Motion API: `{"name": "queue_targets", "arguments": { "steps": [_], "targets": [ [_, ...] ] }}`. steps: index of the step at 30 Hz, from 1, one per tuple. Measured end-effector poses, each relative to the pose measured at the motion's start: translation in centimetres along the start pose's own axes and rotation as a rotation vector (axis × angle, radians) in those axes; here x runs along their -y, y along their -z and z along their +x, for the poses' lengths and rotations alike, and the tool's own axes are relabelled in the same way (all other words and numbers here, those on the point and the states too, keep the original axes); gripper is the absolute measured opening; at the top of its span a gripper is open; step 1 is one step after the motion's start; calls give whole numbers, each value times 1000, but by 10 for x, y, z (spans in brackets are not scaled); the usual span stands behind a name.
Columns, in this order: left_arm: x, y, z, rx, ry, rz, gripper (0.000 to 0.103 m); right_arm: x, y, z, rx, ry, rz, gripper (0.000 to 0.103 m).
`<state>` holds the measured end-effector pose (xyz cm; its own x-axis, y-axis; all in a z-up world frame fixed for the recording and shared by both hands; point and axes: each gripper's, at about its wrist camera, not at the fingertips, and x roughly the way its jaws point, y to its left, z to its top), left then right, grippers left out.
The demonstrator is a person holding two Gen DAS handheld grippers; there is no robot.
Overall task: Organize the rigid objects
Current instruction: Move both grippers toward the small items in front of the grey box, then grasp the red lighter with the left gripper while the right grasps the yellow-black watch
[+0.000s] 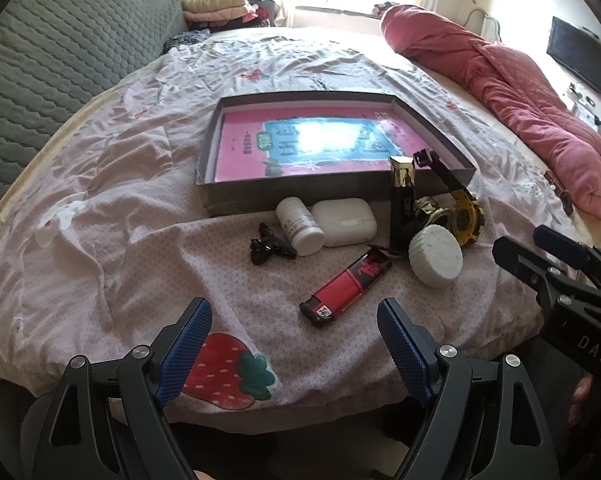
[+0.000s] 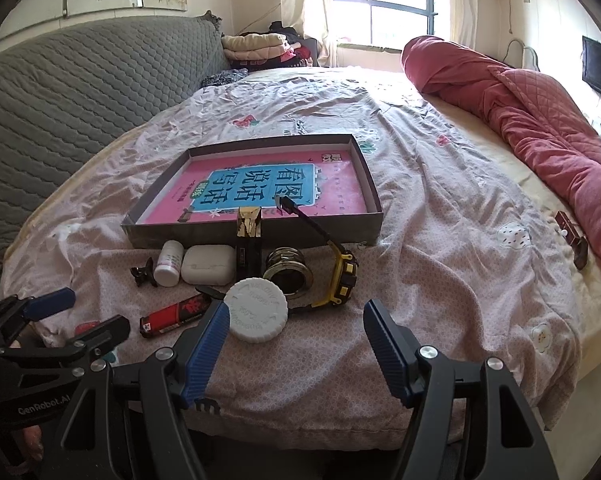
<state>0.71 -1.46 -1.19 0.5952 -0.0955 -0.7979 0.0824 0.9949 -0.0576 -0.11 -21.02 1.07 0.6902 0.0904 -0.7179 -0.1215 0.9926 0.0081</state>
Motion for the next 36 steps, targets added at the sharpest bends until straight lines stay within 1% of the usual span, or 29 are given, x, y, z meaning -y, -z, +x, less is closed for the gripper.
{"name": "queue_targets", "arguments": {
  "steps": [4,10,14,18,21,22,23,24,25,26,27,29,35,36],
  "targets": [
    [4,1,8,-25,17,27,86,4,0,3,-8,-1,12,69],
    [14,-1,17,-28,35,84,86,18,2,11,-38,-8,65,69],
    [15,-4,25,-28,30,106,86,24,3,16,-53,-10,88,69],
    [11,-7,34,-50,68,102,85,24,3,21,-66,-11,87,69],
    [14,-9,40,-57,89,129,84,23,3,23,-68,-16,85,69],
    [15,-10,42,-53,87,140,83,23,3,23,-67,-16,84,69],
    [15,-10,43,-51,90,146,79,23,2,25,-69,-19,85,69],
    [15,-10,44,-54,96,151,72,23,2,26,-71,-21,86,69],
    [16,-11,47,-59,102,152,67,24,3,26,-73,-22,87,69],
    [16,-11,50,-71,108,155,58,24,3,27,-76,-21,89,69],
    [17,-11,53,-83,108,160,55,25,2,29,-78,-21,90,69],
    [19,-10,59,-105,119,172,55,26,2,31,-82,-22,97,69],
    [28,-11,63,-106,137,235,55,31,0,36,-85,-24,112,69],
    [30,-12,64,-106,143,243,53,33,0,37,-86,-25,115,69]
  ]
}}
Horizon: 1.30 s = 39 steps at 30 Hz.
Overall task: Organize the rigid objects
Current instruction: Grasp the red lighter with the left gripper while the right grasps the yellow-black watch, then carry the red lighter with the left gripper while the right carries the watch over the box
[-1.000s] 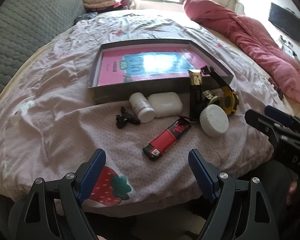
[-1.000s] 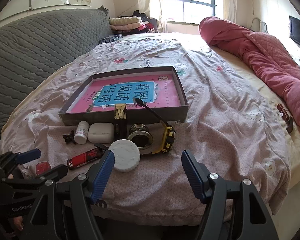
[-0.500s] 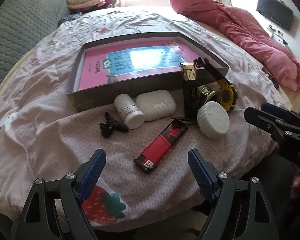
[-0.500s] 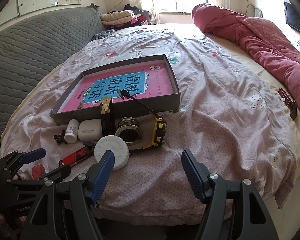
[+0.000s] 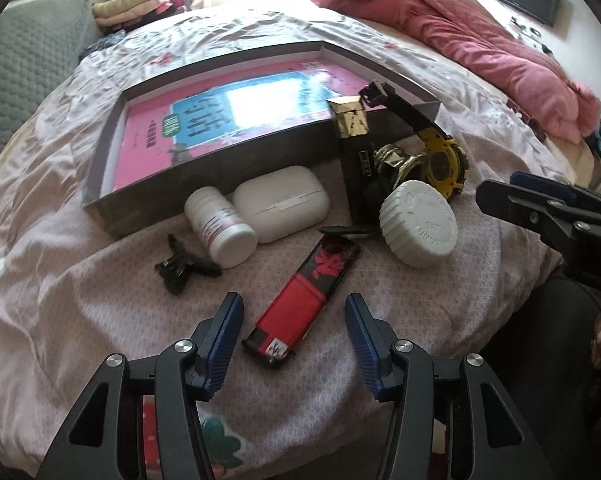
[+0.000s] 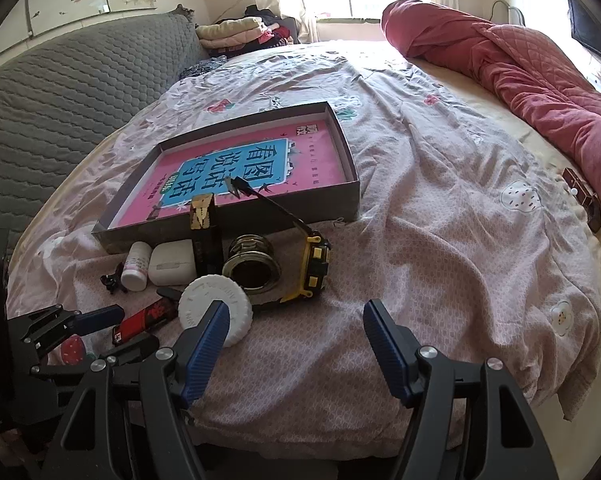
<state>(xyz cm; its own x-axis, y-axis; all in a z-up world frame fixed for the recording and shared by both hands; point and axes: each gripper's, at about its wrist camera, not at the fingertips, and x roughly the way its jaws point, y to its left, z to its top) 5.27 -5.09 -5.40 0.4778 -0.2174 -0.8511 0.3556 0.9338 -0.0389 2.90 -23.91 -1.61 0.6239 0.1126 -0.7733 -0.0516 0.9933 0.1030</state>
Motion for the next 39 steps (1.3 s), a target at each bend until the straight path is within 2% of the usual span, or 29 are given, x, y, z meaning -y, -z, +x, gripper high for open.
{"name": "queue_targets", "arguments": {
  "steps": [2,11,13,16,21,23,25,26,33,39],
  "targets": [
    [1,-4,4,-10,19,8,47,3,-2,4,-1,3,9,69],
    [7,-11,15,-11,27,34,42,23,-14,27,-21,3,81,67],
    [6,-12,16,-10,35,28,41,25,-17,31,-18,-4,84,62],
    [6,-12,16,-4,37,39,40,22,-19,41,-30,11,71,49],
    [12,-11,16,5,22,73,37,19,-22,53,-44,18,64,33],
    [13,-12,17,7,21,76,36,17,-23,57,-43,14,52,32],
    [13,-13,18,6,26,69,35,13,-25,63,-46,8,31,20],
    [12,-13,18,7,28,67,34,12,-26,66,-50,8,16,19],
    [18,-8,15,30,12,63,25,19,-27,59,-3,-18,39,17],
    [4,-8,8,48,65,-23,23,32,-31,39,90,-39,90,17]
  ]
}}
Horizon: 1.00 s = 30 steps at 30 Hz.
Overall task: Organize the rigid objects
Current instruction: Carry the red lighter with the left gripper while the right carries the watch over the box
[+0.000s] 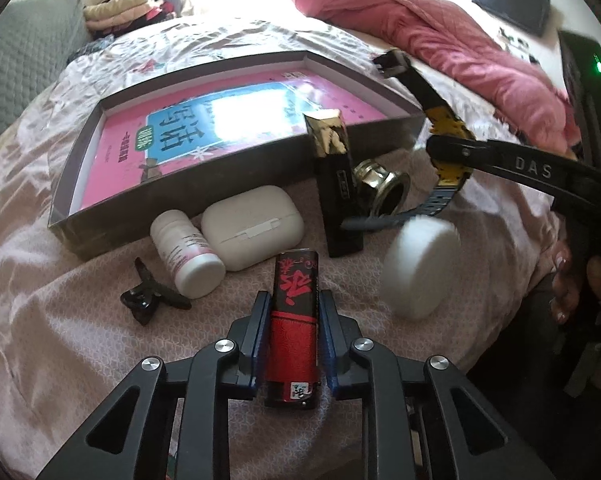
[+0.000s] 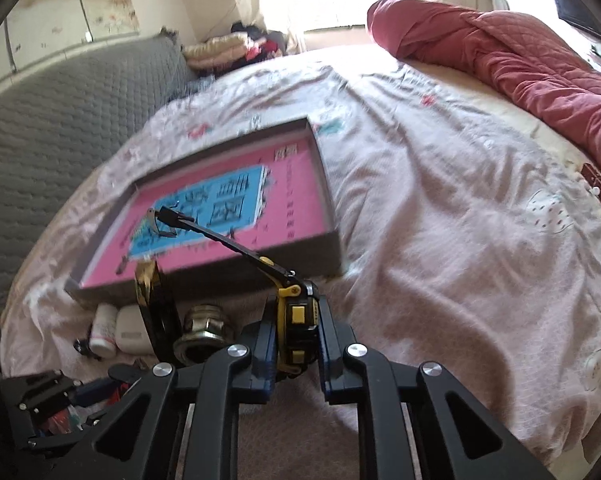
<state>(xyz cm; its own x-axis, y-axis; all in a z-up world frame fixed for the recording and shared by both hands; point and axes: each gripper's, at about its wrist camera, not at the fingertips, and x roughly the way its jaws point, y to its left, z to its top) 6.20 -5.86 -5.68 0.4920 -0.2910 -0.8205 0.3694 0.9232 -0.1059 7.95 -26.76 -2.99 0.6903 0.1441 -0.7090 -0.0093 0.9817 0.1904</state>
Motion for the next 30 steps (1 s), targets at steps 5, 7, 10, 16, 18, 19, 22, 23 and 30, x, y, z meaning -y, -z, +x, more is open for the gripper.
{"name": "queue_targets", "arguments": {
  "steps": [5,7,10,16,18,19,22,23,30],
  "targets": [
    [0,-2,-13,47,10,-19,23,8,-5,-7,35,-12,30,17],
    [-1,-5,-17,64,16,-29,23,10,-6,-7,39,-12,39,17],
    [-1,-8,-24,89,24,-43,23,14,-7,-11,51,-20,55,17],
    [-10,-12,-40,126,19,-82,23,17,-10,-18,87,-48,72,17],
    [-13,-13,-45,138,16,-97,23,15,-10,-18,86,-51,66,17],
    [-15,-14,-47,144,13,-102,23,14,-10,-19,88,-57,63,17],
    [-21,-16,-54,161,2,-124,23,10,-10,-20,95,-64,46,17],
    [-23,-15,-55,164,3,-132,23,9,-10,-21,98,-66,42,17],
    [-33,-18,-64,197,-27,-170,23,8,-11,-27,117,-85,56,17]
  ]
}}
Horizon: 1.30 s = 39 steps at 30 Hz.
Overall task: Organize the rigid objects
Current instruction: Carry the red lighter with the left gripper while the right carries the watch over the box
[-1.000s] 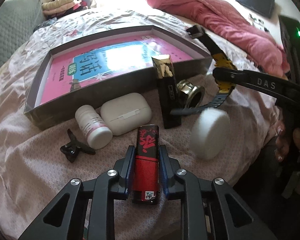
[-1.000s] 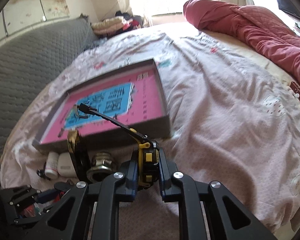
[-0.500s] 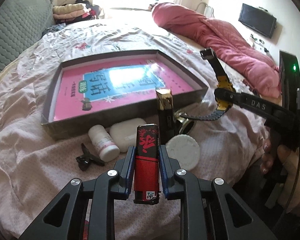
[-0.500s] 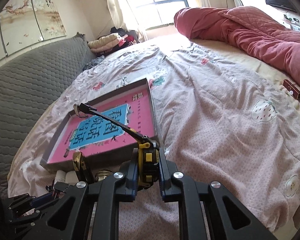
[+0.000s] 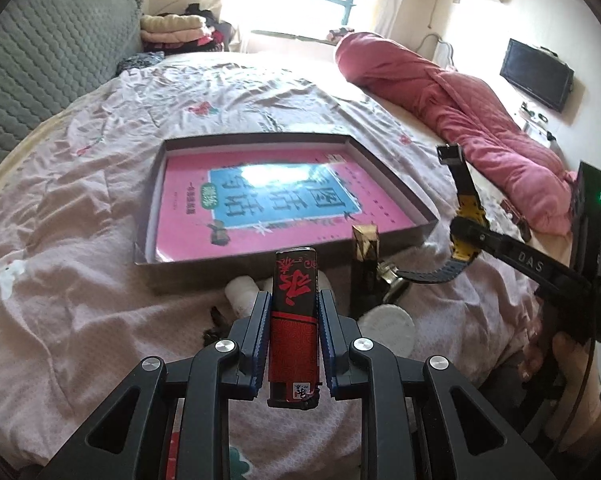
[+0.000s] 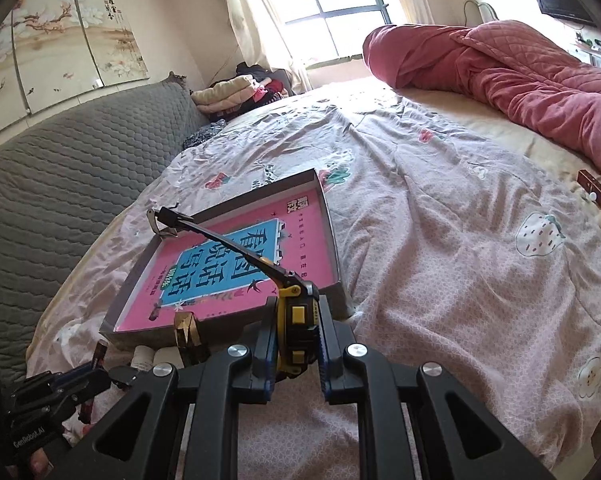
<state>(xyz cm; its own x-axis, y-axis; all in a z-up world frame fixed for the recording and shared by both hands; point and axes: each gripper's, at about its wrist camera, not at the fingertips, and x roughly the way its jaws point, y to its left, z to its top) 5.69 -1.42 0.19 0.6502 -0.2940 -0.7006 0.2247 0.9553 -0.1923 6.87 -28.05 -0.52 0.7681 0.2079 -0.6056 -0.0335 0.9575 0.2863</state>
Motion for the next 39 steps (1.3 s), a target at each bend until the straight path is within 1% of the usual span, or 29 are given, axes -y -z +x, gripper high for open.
{"name": "queue_targets", "arguments": {
  "steps": [5,9,12,20,23,29,32,37,39],
  "targets": [
    [-7,-8,-4,32,-21,-23,23,-1,-1,1,7,3,3,17],
    [-10,-17,-8,71,-43,-43,23,-1,-6,8,7,-8,38,17],
    [-15,-25,-7,84,-59,-61,23,-8,-10,12,26,6,18,17],
    [-30,-45,-1,108,-101,-98,23,-24,-12,19,30,-18,-35,17],
    [-35,-50,1,106,-113,-113,23,-26,-19,17,54,-22,-39,17],
    [-43,-59,9,94,-132,-116,23,-33,-42,18,98,10,-29,17],
    [-44,-65,7,100,-132,-113,23,-40,-49,23,96,18,-34,17],
    [-45,-76,6,105,-144,-110,23,-43,-62,34,91,28,17,17],
    [-43,-79,8,104,-148,-103,23,-44,-63,38,84,48,13,17]
  ]
}}
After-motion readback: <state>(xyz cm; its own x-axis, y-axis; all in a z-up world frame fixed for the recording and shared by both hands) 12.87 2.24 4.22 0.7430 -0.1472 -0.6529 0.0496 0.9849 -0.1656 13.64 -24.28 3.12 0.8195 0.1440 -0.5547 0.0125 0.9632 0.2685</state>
